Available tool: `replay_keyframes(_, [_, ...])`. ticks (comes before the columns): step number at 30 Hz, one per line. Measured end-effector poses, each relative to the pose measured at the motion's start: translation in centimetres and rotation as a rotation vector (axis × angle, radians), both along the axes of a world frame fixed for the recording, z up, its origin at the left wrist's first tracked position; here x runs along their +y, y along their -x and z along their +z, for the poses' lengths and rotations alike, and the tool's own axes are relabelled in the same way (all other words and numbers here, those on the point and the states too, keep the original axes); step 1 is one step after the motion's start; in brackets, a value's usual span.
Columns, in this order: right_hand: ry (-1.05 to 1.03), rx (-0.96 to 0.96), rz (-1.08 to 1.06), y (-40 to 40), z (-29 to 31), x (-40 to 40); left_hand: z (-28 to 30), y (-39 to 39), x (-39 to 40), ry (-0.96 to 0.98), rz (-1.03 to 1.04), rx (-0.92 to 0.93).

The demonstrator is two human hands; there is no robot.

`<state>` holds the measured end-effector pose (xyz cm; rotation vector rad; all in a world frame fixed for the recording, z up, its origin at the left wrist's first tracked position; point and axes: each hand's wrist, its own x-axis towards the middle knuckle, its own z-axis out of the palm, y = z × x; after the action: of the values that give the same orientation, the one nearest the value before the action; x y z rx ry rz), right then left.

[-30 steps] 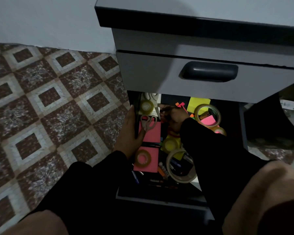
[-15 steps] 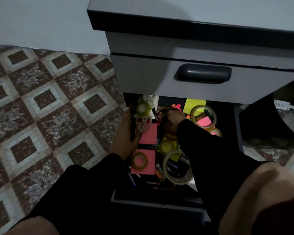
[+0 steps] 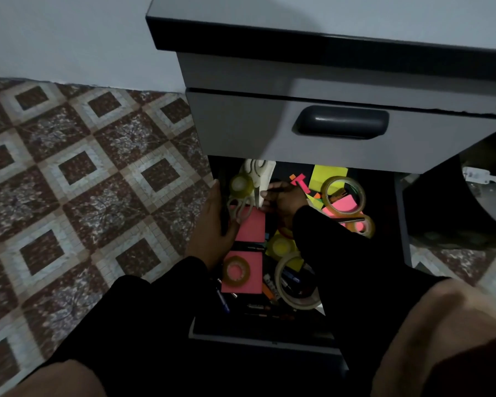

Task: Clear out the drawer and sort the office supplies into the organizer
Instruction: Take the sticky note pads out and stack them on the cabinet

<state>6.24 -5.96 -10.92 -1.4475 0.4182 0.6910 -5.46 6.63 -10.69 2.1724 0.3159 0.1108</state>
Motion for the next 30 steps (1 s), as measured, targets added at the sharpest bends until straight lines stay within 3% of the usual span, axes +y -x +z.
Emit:
replay_keyframes(7, [0.146,-0.04,0.059,2.1,1.7,-4.1,1.3,0.2,0.0,0.011,-0.016,0.059])
replay_keyframes(13, [0.242,-0.074,0.284,4.9,3.6,-9.2,3.2,0.7,-2.0,-0.265,-0.045,0.081])
replay_keyframes(20, [0.352,-0.288,0.667,7.5,7.9,-13.5,5.8,2.4,-5.1,-0.327,-0.373,0.092])
replay_keyframes(24, [0.341,-0.326,0.744,8.2,10.0,-14.7,6.3,3.5,-6.5,-0.115,-0.45,0.205])
replay_keyframes(30, [0.151,-0.199,0.445,9.2,10.0,-15.5,7.1,4.9,-8.0,0.24,-0.338,0.34])
